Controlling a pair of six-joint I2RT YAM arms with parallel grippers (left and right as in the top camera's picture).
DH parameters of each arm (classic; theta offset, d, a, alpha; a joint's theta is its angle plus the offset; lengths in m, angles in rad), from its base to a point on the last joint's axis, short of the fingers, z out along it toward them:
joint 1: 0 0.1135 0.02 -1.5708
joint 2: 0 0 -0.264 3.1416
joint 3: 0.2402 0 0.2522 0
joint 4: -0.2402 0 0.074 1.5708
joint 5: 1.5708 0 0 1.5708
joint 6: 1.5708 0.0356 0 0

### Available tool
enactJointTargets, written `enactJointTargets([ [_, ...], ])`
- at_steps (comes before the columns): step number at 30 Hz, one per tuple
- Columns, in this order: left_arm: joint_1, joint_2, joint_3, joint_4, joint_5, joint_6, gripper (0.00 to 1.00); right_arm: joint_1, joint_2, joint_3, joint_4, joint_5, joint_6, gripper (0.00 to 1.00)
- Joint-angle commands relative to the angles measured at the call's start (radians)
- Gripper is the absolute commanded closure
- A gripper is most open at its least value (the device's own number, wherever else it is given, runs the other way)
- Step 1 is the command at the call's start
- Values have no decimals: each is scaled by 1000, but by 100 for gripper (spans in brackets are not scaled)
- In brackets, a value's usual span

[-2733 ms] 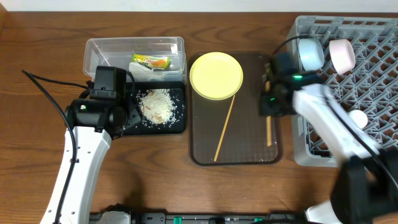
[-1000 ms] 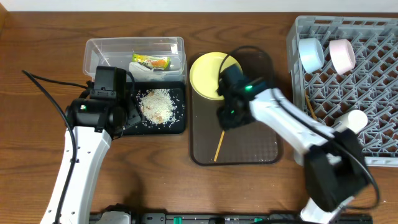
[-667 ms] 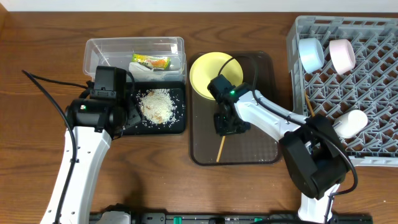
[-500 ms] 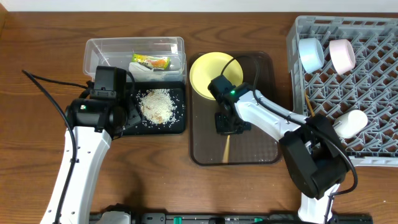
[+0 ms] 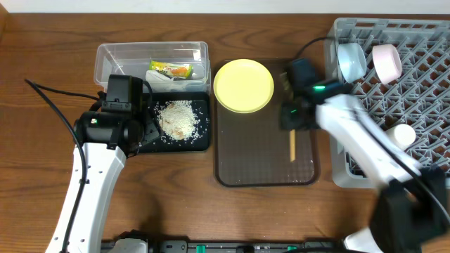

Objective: Sort waste into correct bins and load items into the dishwasher rack
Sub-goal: 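Insert the second chopstick into the dish rack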

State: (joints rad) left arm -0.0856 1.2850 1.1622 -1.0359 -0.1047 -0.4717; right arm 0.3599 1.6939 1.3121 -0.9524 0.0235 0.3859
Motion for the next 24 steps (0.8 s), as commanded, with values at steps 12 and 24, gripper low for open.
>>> enactJointTargets([
  [12,4,2,0,-3,-8,-5,26,-392,-117,8,-75,30,-402,99],
  [24,4,2,0,-3,-8,-5,26,-431,-67,10,-74,10,-402,56],
])
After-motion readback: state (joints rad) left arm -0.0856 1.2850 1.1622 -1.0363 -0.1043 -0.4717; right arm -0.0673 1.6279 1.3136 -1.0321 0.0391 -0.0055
